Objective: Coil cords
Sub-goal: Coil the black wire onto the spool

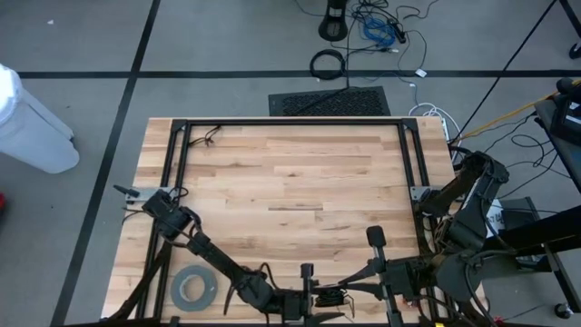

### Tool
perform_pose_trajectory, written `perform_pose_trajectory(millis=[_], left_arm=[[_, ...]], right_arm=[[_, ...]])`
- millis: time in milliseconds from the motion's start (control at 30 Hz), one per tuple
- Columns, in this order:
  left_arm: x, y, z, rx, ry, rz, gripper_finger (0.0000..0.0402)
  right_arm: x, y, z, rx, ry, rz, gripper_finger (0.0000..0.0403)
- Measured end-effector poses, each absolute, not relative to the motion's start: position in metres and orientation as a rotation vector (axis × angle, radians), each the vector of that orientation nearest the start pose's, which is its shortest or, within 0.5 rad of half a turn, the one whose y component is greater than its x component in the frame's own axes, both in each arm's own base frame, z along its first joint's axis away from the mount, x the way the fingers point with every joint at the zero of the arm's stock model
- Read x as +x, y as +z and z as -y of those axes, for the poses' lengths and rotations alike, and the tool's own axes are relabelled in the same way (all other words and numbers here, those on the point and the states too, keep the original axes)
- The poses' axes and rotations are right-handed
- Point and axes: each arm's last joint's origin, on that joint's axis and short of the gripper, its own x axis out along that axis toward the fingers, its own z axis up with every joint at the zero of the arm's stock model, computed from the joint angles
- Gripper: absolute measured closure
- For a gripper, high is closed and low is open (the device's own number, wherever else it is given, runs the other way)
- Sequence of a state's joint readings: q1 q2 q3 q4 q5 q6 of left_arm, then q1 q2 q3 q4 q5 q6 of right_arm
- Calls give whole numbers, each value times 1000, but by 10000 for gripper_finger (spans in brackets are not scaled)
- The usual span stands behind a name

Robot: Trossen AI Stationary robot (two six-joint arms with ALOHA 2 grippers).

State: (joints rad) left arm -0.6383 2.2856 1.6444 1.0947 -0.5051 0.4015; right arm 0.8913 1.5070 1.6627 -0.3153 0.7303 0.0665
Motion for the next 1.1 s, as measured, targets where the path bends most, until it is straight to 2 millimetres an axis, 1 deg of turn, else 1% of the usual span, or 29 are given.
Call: perform_pose_trajectory(millis=[333,467,533,633,733,867,900,1100], left_arm=[[426,244,280,165,-26,383,224],[428,242,279,177,-32,367,225],[428,242,279,178,-33,366,231],[428,241,278,178,-22,360,262],[427,242,279,182,25,354,312],[421,242,284,235,109,332,384],[420,243,285,242,123,330,391],[416,243,289,249,151,316,394]], right_arm=[[219,450,-240,-50,157,-116,403],[219,450,-240,-51,157,-116,403],[219,450,-240,-51,157,-116,403],[218,450,-240,-51,157,-116,403],[218,450,-240,-52,157,-117,403],[218,450,-240,-60,158,-117,403],[218,450,-240,-63,158,-117,403],[218,450,-240,-80,159,-116,403]])
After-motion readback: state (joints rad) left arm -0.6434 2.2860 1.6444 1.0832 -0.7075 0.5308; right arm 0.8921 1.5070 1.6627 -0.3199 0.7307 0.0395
